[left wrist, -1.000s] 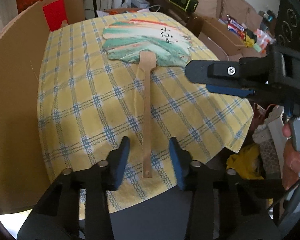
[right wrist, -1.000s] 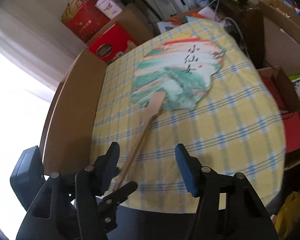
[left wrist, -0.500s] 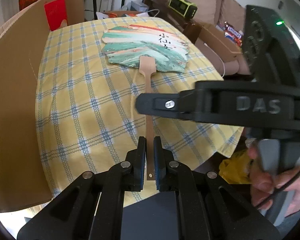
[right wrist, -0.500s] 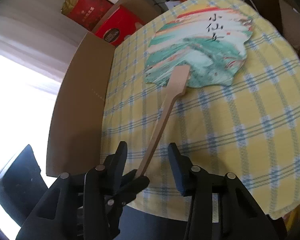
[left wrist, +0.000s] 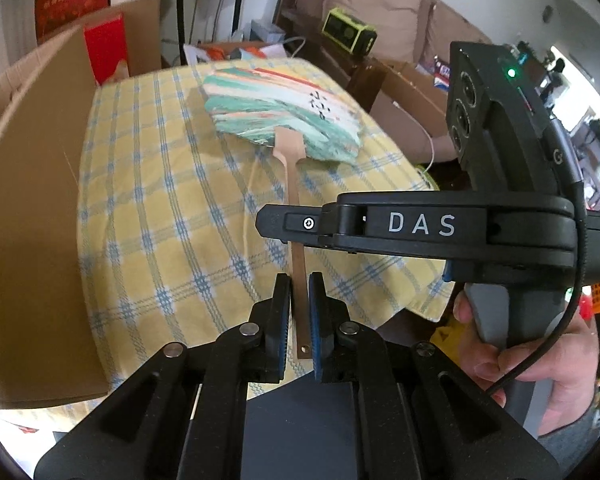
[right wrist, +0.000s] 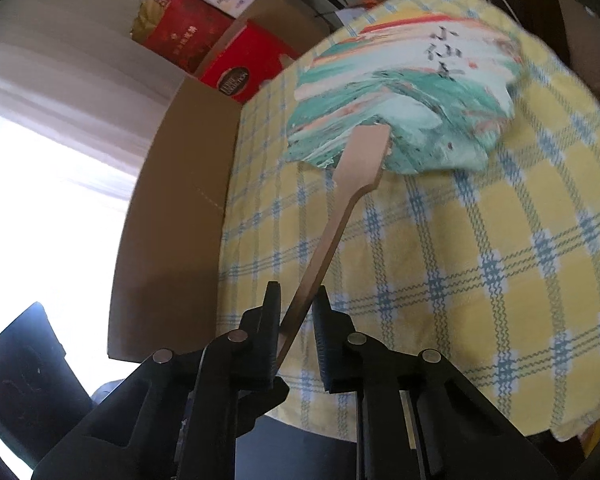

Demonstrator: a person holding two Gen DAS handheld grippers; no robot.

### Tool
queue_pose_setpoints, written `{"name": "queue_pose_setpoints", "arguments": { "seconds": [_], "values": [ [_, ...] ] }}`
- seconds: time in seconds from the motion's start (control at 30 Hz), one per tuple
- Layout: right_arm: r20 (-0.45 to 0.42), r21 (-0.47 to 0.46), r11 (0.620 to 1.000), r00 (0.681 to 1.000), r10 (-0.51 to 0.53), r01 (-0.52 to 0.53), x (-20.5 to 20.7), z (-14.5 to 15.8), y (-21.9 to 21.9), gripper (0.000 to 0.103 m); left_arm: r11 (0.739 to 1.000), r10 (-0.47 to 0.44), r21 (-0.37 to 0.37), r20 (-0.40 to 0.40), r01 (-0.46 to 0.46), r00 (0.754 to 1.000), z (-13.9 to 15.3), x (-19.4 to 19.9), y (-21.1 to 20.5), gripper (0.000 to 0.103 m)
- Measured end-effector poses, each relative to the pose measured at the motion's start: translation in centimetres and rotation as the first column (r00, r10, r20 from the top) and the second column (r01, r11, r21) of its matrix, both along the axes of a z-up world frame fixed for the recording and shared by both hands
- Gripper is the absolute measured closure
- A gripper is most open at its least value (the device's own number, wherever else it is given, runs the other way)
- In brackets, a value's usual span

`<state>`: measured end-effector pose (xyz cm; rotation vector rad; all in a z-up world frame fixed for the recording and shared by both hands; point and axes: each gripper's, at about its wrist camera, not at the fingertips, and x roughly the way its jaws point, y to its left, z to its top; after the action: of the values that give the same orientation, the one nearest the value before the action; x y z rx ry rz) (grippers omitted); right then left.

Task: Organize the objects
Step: 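Lift the painted fan by its handle and carry it into the box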

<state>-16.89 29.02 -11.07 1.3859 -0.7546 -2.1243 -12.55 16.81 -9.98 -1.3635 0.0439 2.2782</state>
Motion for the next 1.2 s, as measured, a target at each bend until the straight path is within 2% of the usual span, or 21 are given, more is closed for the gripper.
{"name": "queue_pose_setpoints", "arguments": {
  "seconds": [0.1,0.33,0.5,0.67,0.97,1.2],
  "values": [
    [-0.041,0.032,0.999,0.999,0.004,-0.003,0.3,1.7,-0.3,0.087,1.0,-0.001,0.007,-0.036,0.001,0.999,1.1,0.5,-0.1,0.095],
    [-0.143,0.113,0.993,0.989,0.037,-0.021,1.3,6.0,-2.2,0.087,0.997,0.015,0.075,-0.074,-0.01,0.997,3.8,1.3,-1.3,0.094],
    [-0.197,0.141,0.988,0.976,0.094,-0.067,1.7,8.6,-4.6,0.087,0.988,0.04,0.15,-0.075,-0.028,0.996,5.9,1.5,-3.7,0.093],
    [-0.235,0.159,0.981,0.961,0.147,-0.111,1.3,10.4,-7.7,0.087,0.982,0.09,0.178,-0.107,-0.07,0.99,7.9,2.2,-6.5,0.093],
    [-0.274,0.182,0.962,0.929,0.248,-0.203,0.7,12.8,-13.8,0.087,0.966,0.196,0.202,-0.158,-0.163,0.968,10.2,3.2,-11.9,0.093],
    [-0.266,0.17,0.944,0.909,0.321,-0.283,-0.3,12.4,-18.7,0.087,0.954,0.274,0.172,-0.174,-0.245,0.946,10.6,3.6,-16.6,0.093]
  ]
}}
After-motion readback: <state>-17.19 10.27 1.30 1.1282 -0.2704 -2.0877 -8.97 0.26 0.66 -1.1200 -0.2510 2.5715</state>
